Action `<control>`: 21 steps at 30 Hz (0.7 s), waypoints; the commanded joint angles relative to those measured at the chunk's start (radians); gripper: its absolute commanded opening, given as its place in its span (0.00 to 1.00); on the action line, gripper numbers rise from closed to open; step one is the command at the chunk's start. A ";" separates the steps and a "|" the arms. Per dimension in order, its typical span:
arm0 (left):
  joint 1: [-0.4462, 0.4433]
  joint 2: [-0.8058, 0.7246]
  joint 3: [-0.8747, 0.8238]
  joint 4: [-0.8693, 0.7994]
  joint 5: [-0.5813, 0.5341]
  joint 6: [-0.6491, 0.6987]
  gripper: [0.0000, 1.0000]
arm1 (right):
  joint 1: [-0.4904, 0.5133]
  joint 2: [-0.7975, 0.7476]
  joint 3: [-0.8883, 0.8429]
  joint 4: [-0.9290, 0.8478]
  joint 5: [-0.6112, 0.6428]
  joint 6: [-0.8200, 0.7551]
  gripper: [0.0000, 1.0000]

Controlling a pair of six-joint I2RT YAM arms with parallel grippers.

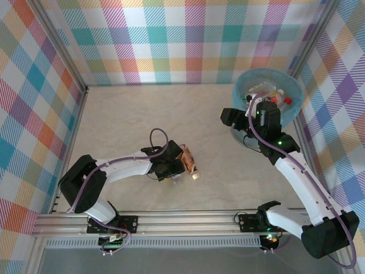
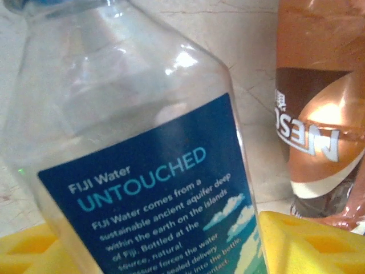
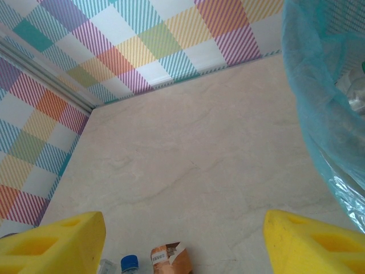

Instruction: Put the plastic bottles in the bin

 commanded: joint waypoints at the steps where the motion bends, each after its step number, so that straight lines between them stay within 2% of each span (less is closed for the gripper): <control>1: -0.007 -0.066 -0.015 -0.058 -0.040 0.035 0.68 | 0.006 -0.004 -0.003 0.024 -0.021 0.011 0.73; 8: -0.007 -0.192 -0.034 -0.102 -0.149 0.073 0.65 | 0.006 -0.017 0.004 -0.004 0.010 -0.028 0.73; 12: -0.006 -0.326 -0.029 -0.121 -0.256 0.126 0.63 | 0.006 -0.033 0.006 0.014 -0.030 -0.030 0.72; 16: -0.007 -0.455 0.032 -0.133 -0.354 0.280 0.62 | 0.007 -0.018 0.026 0.060 -0.170 -0.028 0.72; 21: -0.014 -0.558 0.119 -0.068 -0.351 0.532 0.60 | 0.049 0.045 0.073 0.131 -0.372 -0.016 0.72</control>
